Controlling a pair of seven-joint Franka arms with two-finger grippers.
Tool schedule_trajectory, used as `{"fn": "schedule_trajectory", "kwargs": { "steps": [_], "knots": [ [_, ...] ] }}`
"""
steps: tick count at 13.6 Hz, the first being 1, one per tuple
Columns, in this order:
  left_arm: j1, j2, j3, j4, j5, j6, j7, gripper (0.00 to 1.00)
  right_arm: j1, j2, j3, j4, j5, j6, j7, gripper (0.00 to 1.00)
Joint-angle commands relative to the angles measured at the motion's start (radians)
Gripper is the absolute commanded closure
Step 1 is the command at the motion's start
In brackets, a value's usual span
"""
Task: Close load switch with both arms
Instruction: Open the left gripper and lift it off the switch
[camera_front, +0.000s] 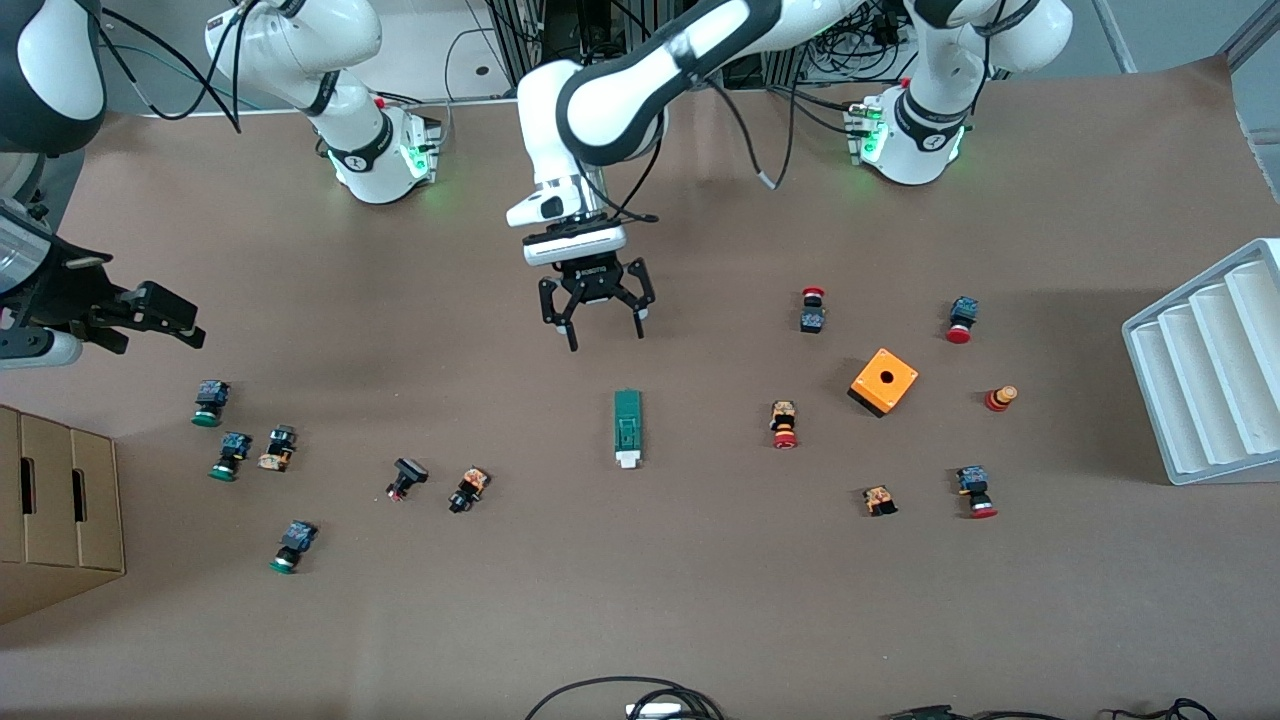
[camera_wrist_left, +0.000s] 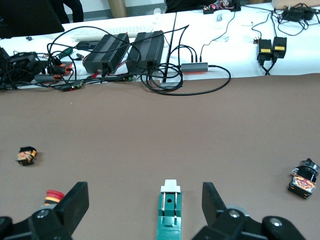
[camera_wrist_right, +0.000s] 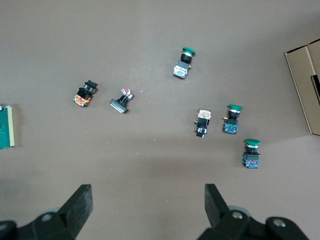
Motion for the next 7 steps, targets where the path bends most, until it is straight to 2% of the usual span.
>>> {"fn": "schedule_trajectory", "kwargs": {
  "steps": [1,7],
  "knots": [
    [0.038,-0.079,-0.006,-0.019,-0.07,0.035,0.108,0.0,0.015,0.002,0.002,0.002,-0.024,0.005,-0.008,0.0],
    [0.093,-0.203,-0.001,-0.013,-0.273,0.052,0.372,0.0,0.012,0.012,0.003,0.004,-0.014,0.008,-0.013,0.0]
  ]
}}
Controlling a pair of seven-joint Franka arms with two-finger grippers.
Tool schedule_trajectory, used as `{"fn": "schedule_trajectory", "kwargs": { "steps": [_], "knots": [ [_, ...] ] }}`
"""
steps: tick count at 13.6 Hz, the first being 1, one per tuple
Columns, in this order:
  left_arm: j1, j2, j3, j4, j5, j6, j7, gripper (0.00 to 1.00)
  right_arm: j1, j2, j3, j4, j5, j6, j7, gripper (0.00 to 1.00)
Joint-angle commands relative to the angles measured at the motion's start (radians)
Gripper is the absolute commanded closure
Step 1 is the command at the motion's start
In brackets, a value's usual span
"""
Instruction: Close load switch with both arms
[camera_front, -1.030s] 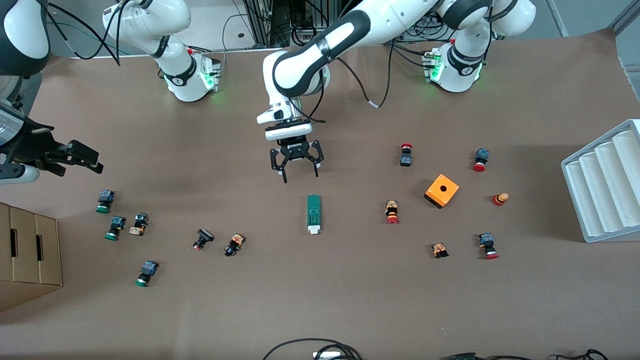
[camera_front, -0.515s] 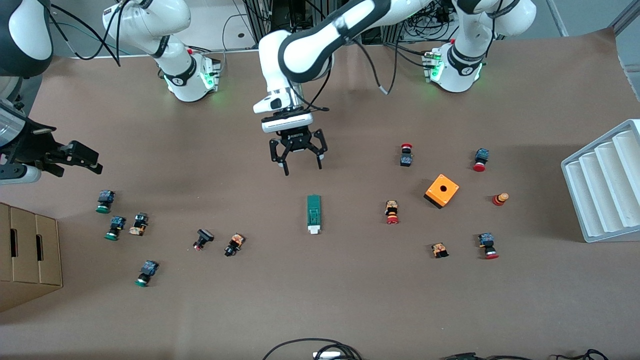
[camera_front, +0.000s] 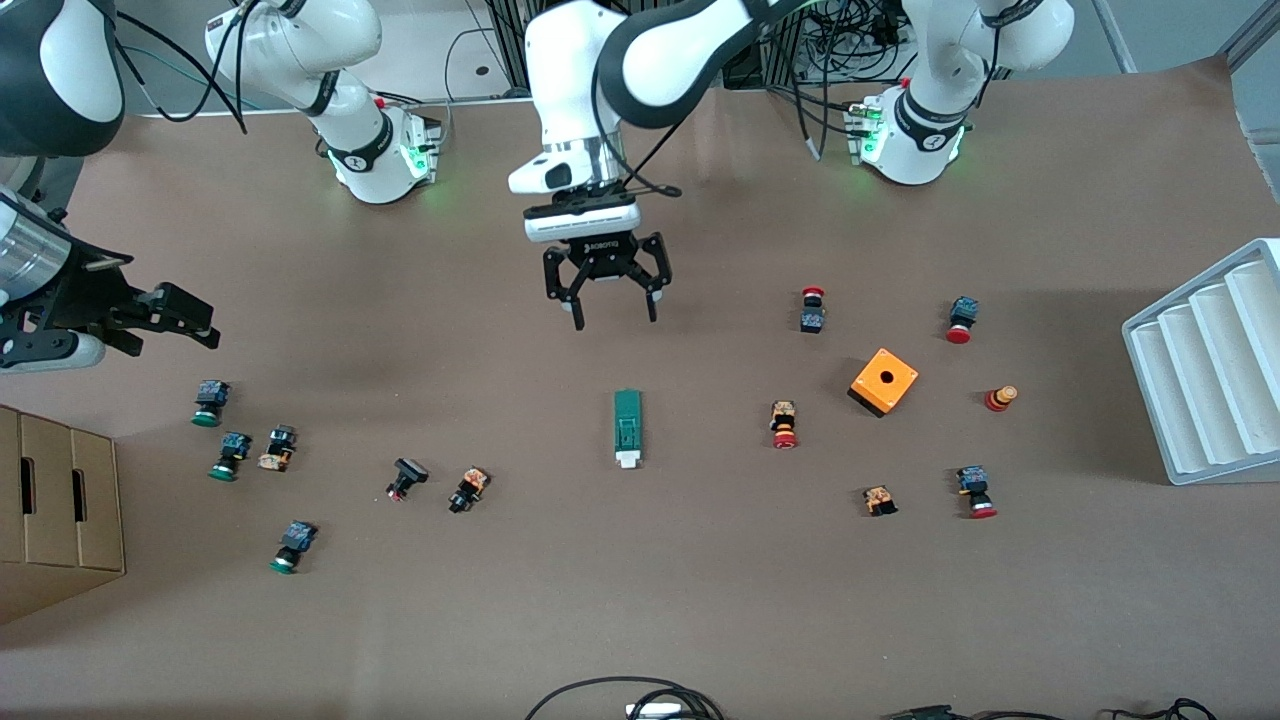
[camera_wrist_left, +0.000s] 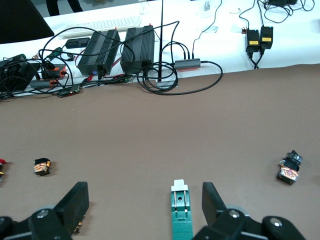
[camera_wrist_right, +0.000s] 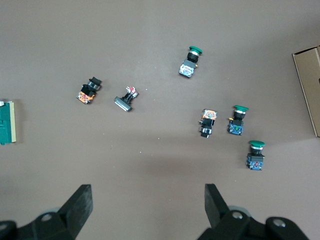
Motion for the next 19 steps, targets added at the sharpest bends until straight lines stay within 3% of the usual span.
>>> {"fn": "schedule_trajectory", "kwargs": {
  "steps": [1,9,12,19],
  "knots": [
    [0.035,-0.066,-0.002,-0.013,-0.071,0.013,0.09,0.0,0.001,0.001,-0.004,0.004,-0.014,0.008,-0.019,0.0],
    [0.167,-0.175,0.004,0.049,-0.356,0.014,0.467,0.0,0.006,0.019,-0.003,0.03,-0.024,0.007,-0.019,0.0],
    [0.231,-0.207,0.004,0.05,-0.406,0.011,0.592,0.0,0.006,0.019,-0.003,0.03,-0.024,0.007,-0.019,0.0],
    [0.473,-0.286,0.004,0.044,-0.629,0.0,0.889,0.0,0.006,0.018,-0.003,0.03,-0.019,0.004,-0.021,0.0]
  ]
}}
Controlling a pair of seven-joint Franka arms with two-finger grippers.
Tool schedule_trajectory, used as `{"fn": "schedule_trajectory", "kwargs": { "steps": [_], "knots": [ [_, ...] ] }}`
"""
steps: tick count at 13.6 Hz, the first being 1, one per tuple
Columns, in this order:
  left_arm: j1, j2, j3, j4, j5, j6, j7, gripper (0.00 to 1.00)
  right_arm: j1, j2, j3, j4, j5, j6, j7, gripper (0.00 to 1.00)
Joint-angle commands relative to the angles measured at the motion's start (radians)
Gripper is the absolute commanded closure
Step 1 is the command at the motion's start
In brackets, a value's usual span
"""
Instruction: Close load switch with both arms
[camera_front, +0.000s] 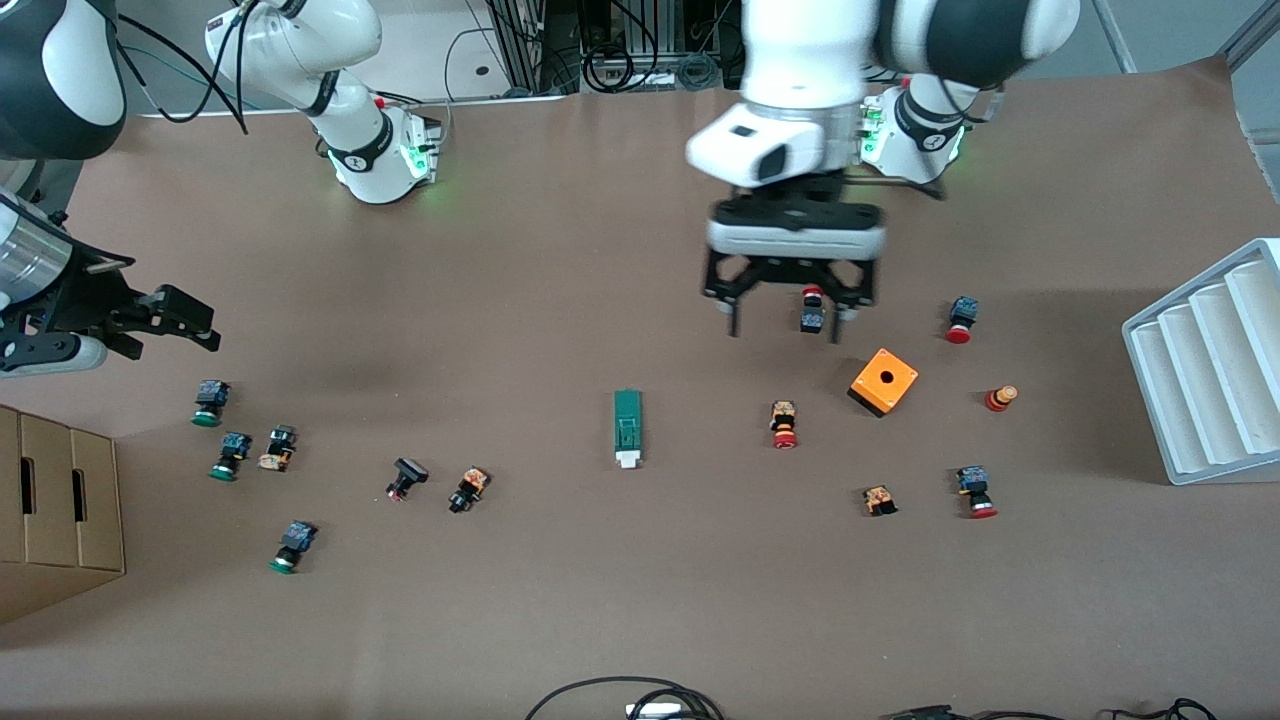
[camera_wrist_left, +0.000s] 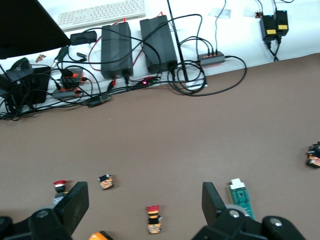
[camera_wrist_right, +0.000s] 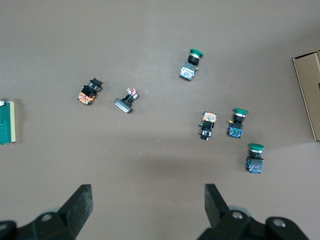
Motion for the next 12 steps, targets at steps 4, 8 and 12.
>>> {"fn": "schedule_trajectory", "kwargs": {
  "steps": [4,8,12],
  "knots": [
    [0.083,-0.045,0.083,-0.015,-0.161,-0.035,0.13,0.0,0.005,0.011,-0.003,0.024,-0.019,-0.008,-0.008,0.0],
    [0.096,-0.057,0.208,-0.014,-0.315,-0.082,0.295,0.0,0.005,0.011,-0.003,0.024,-0.019,-0.016,-0.008,0.0],
    [0.141,-0.062,0.298,-0.046,-0.372,-0.145,0.317,0.0,0.005,0.009,-0.001,0.024,-0.019,-0.022,-0.008,0.0]
  ]
}}
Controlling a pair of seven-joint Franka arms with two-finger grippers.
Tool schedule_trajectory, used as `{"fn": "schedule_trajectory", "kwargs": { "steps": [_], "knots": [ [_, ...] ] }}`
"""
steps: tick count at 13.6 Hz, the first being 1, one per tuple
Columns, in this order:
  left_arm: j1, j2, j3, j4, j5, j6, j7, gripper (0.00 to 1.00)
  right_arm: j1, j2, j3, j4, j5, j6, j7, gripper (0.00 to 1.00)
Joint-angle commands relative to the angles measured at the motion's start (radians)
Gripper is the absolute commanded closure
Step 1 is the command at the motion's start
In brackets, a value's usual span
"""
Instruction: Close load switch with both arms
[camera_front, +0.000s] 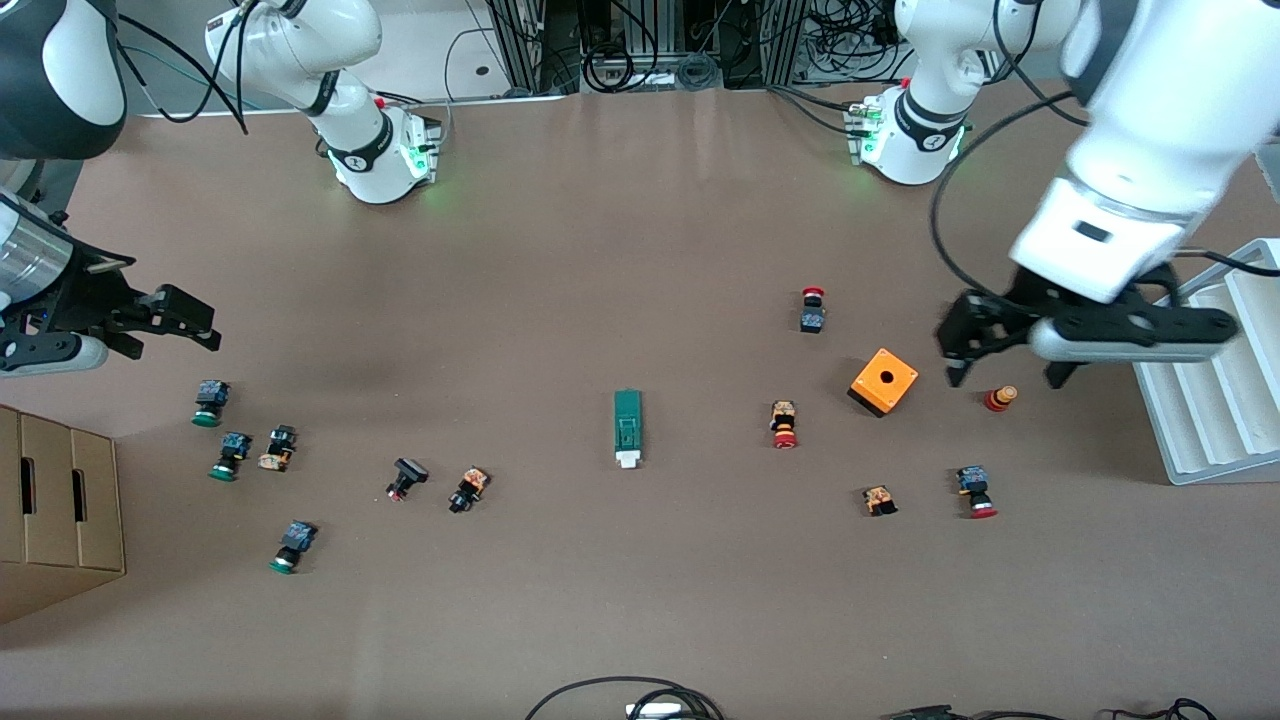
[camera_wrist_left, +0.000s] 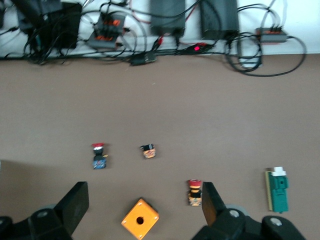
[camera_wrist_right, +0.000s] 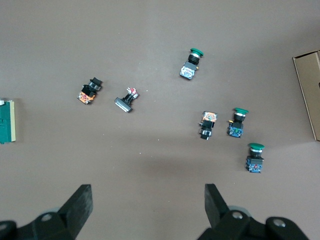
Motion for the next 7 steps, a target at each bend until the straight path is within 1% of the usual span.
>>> {"fn": "schedule_trajectory", "kwargs": {
  "steps": [1,4,7],
  "knots": [
    [0.028,-0.032,0.048,-0.054,-0.039,-0.024,0.025,0.0,0.004,0.009,-0.001,0.023,-0.019,-0.02,-0.007,0.0],
    [0.071,-0.026,0.099,-0.055,-0.088,-0.084,0.063,0.0,0.006,0.009,-0.001,0.023,-0.019,-0.02,-0.007,0.0],
    [0.076,-0.032,0.153,-0.046,-0.082,-0.199,0.16,0.0,0.007,0.011,-0.001,0.023,-0.021,-0.02,-0.007,0.0]
  ]
}}
